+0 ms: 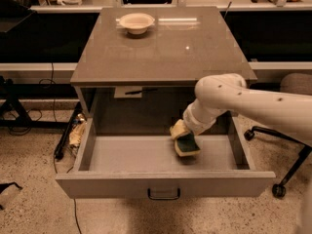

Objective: Pick sponge from top drawer and place on counter

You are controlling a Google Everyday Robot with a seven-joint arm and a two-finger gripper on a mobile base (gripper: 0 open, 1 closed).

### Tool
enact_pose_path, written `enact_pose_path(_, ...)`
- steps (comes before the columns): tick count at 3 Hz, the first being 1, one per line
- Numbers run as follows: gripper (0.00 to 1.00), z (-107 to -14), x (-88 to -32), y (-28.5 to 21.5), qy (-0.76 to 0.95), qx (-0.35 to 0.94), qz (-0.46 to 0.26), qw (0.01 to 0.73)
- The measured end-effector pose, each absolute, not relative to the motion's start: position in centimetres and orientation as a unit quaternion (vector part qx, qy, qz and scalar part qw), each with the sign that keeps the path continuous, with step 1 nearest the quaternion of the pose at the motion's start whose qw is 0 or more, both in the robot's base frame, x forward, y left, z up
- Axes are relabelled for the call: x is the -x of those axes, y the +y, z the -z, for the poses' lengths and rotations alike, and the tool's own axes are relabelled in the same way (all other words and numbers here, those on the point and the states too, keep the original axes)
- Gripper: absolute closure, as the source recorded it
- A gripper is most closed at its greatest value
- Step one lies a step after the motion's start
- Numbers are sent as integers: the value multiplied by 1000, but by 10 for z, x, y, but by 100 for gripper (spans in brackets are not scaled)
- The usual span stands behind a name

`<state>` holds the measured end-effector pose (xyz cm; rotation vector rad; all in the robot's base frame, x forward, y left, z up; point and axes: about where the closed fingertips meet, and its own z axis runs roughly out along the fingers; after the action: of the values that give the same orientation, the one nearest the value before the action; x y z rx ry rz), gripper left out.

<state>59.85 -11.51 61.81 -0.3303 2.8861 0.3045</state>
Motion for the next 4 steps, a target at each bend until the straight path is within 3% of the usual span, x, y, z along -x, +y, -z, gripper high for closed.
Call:
enact_pose_path(1, 100, -698, -556, -134, 958, 136, -178, 178)
enact_pose_path(3, 100, -717, -567, -128, 951, 152, -172, 207)
enact_pose_path(4, 100, -813, -583, -117, 914, 201, -166, 312)
